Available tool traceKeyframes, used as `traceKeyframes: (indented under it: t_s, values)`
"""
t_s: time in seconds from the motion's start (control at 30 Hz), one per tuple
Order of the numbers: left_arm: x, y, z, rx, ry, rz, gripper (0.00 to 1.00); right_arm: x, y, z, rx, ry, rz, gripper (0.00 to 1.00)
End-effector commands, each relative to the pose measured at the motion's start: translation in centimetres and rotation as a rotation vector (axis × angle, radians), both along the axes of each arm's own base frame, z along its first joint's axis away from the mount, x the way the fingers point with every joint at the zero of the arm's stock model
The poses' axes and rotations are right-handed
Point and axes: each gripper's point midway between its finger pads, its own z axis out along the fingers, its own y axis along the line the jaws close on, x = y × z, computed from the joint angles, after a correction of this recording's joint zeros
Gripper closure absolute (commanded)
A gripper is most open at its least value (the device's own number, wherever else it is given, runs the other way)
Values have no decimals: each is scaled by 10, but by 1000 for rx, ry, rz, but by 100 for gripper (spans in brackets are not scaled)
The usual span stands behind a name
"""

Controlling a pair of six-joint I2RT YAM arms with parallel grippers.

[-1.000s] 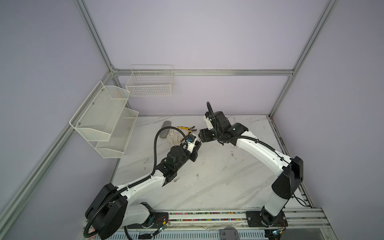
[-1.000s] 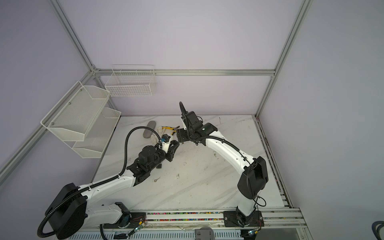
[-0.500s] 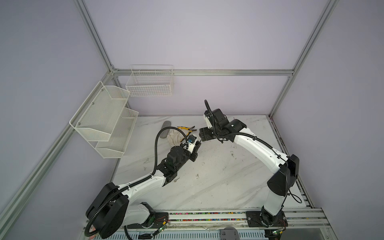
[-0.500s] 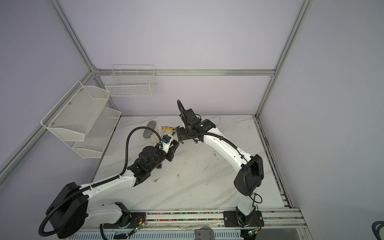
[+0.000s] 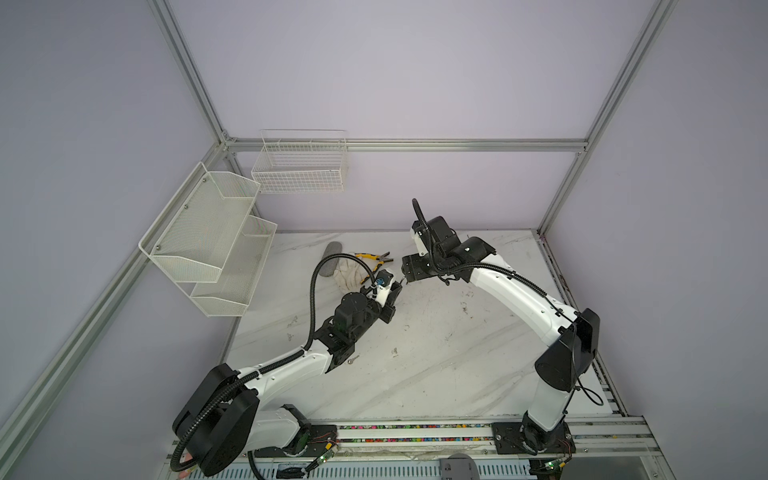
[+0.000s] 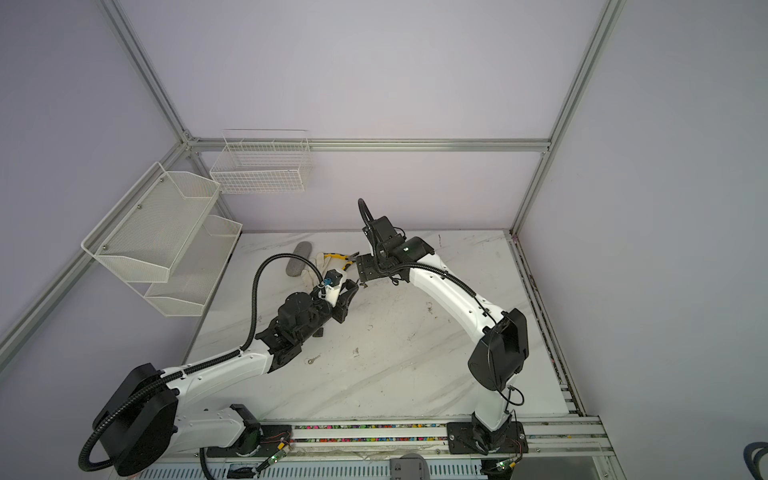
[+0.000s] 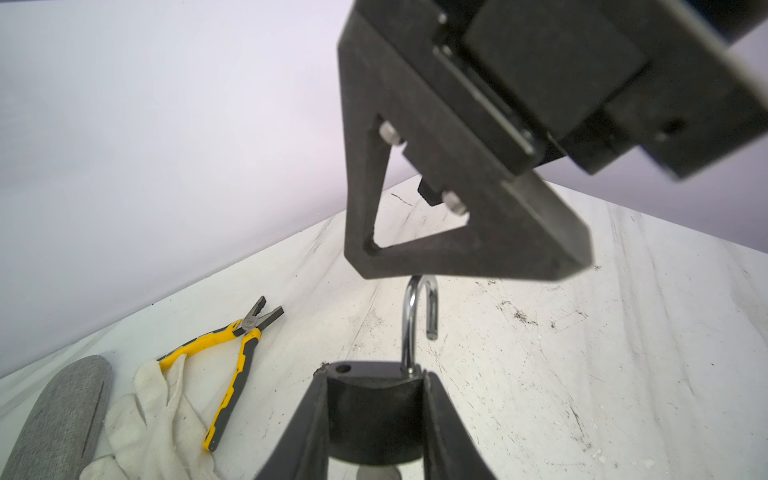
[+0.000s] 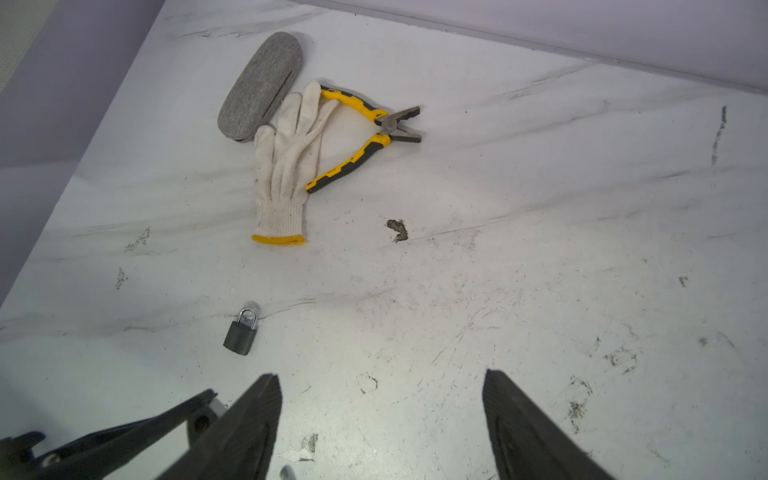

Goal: Unlock with the key
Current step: 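Lower the opened padlock with the left gripper while the right gripper withdraws upward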

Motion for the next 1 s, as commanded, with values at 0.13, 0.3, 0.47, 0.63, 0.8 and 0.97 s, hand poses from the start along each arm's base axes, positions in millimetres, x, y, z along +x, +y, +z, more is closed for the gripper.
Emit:
traceKeyframes:
  t_s: [0.13, 0.3, 0.47, 0.63, 0.8, 0.97]
  values:
    - [2, 3, 13, -37, -76, 23, 100, -20, -5, 9, 24, 18, 72, 21]
    - [4, 1, 13, -43, -69, 23, 100, -17, -14, 11, 13, 1, 40, 21]
    - [12, 8, 7, -49, -20, 85, 100, -6, -42, 16, 42, -26, -46, 20]
    - [29, 9, -16, -97, 216, 199, 100, 2, -69, 13, 144, -59, -151, 20]
    - [45, -1, -56, -135, 487, 309, 100, 4, -83, -8, 310, -34, -218, 19]
    - [61, -9, -92, -78, 643, 403, 100, 7, -88, -25, 398, -20, -245, 19]
